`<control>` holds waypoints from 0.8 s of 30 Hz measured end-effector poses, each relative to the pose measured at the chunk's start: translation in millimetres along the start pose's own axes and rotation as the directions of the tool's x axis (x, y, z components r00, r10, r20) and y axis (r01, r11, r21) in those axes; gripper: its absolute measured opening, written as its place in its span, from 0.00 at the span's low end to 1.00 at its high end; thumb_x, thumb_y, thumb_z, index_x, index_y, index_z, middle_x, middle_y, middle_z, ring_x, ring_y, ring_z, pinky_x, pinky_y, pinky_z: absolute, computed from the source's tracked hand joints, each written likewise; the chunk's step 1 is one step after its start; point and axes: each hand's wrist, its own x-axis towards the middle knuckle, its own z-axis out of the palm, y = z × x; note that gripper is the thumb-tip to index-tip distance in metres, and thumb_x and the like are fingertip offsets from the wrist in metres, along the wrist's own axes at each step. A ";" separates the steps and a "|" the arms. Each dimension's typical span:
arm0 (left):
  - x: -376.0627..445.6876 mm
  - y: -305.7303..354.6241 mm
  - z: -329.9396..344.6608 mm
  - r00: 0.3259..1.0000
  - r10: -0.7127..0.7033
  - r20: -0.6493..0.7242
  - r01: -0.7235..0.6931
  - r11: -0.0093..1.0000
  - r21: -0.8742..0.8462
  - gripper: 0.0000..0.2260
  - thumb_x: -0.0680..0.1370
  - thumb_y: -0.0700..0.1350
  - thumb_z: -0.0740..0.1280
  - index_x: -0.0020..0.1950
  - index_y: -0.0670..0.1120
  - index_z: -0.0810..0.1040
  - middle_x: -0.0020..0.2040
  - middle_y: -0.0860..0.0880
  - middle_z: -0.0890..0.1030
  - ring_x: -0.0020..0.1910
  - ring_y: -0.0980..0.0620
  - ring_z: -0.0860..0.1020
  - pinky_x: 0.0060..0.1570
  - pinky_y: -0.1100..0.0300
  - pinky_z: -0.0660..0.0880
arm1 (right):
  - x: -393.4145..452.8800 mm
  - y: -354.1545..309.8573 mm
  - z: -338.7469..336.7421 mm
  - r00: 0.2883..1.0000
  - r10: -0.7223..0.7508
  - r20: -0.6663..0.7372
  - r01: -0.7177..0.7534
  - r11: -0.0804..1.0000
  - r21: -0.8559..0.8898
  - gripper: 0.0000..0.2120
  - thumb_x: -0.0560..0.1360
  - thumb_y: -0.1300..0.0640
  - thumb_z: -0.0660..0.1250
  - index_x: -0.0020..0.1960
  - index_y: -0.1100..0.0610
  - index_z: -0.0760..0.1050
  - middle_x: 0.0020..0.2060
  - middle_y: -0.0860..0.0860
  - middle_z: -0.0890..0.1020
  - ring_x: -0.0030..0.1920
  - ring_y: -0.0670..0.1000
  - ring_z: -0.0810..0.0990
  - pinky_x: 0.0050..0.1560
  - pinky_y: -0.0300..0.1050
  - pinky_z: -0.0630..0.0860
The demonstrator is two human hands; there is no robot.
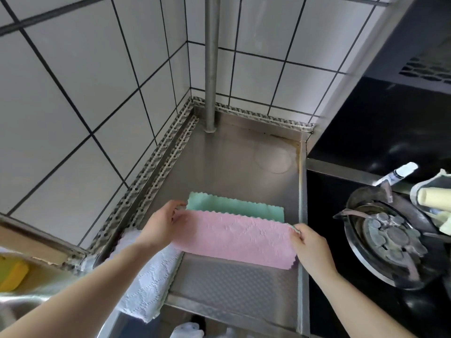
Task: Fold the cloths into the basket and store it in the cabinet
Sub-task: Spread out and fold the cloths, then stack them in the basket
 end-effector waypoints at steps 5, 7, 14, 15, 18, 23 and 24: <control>47.9 0.6 9.1 0.998 -0.063 -0.017 0.063 0.998 0.004 0.16 0.77 0.44 0.65 0.65 0.48 0.73 0.57 0.45 0.79 0.47 0.49 0.77 0.44 0.60 0.72 | 31.0 -8.5 6.9 0.998 0.023 -0.051 -0.025 0.999 -0.035 0.12 0.77 0.56 0.60 0.36 0.57 0.69 0.29 0.54 0.74 0.30 0.51 0.71 0.31 0.46 0.63; 61.4 0.3 13.5 0.995 -0.103 -0.018 0.103 0.994 0.025 0.16 0.76 0.46 0.66 0.64 0.48 0.73 0.56 0.44 0.80 0.52 0.47 0.77 0.46 0.61 0.70 | 40.0 -10.3 9.2 0.998 0.038 -0.059 -0.042 0.997 -0.062 0.13 0.77 0.56 0.60 0.34 0.57 0.67 0.28 0.53 0.72 0.31 0.53 0.70 0.32 0.47 0.63; 85.4 -9.0 28.3 0.991 -0.135 0.012 0.134 0.990 0.033 0.15 0.77 0.47 0.66 0.63 0.48 0.74 0.56 0.45 0.81 0.50 0.48 0.77 0.45 0.64 0.67 | 67.6 -7.5 20.2 0.995 0.098 -0.020 -0.100 0.984 -0.150 0.09 0.78 0.55 0.59 0.42 0.57 0.74 0.35 0.53 0.79 0.39 0.56 0.77 0.41 0.51 0.74; 87.7 -10.0 28.6 0.990 -0.137 0.014 0.137 0.990 0.033 0.15 0.77 0.48 0.66 0.63 0.48 0.74 0.55 0.45 0.80 0.48 0.49 0.76 0.44 0.63 0.67 | 69.7 -7.6 20.9 0.995 0.100 -0.024 -0.103 0.983 -0.155 0.10 0.78 0.54 0.59 0.43 0.57 0.74 0.36 0.53 0.79 0.40 0.56 0.78 0.42 0.51 0.74; 94.5 -12.4 29.3 0.989 -0.143 0.025 0.142 0.990 0.027 0.14 0.77 0.48 0.65 0.62 0.50 0.74 0.54 0.47 0.80 0.43 0.53 0.75 0.34 0.63 0.68 | 76.7 -6.4 23.2 0.994 0.108 -0.029 -0.112 0.974 -0.197 0.11 0.79 0.53 0.59 0.49 0.58 0.76 0.41 0.54 0.81 0.44 0.57 0.79 0.45 0.52 0.77; 104.9 -14.8 30.7 0.988 -0.143 0.058 0.137 0.986 0.094 0.15 0.77 0.48 0.65 0.63 0.51 0.73 0.57 0.49 0.80 0.45 0.53 0.74 0.34 0.63 0.68 | 84.3 -5.9 25.0 0.995 0.100 -0.023 -0.103 0.962 -0.253 0.11 0.79 0.53 0.59 0.51 0.58 0.77 0.44 0.55 0.83 0.45 0.57 0.80 0.45 0.49 0.77; 105.9 -13.4 30.5 0.985 -0.152 0.077 0.144 0.984 0.102 0.16 0.76 0.48 0.65 0.64 0.52 0.72 0.58 0.49 0.79 0.47 0.52 0.75 0.38 0.62 0.69 | 85.0 -5.2 25.4 0.995 0.102 -0.018 -0.104 0.961 -0.255 0.11 0.78 0.53 0.60 0.51 0.58 0.77 0.44 0.55 0.83 0.45 0.57 0.80 0.45 0.49 0.77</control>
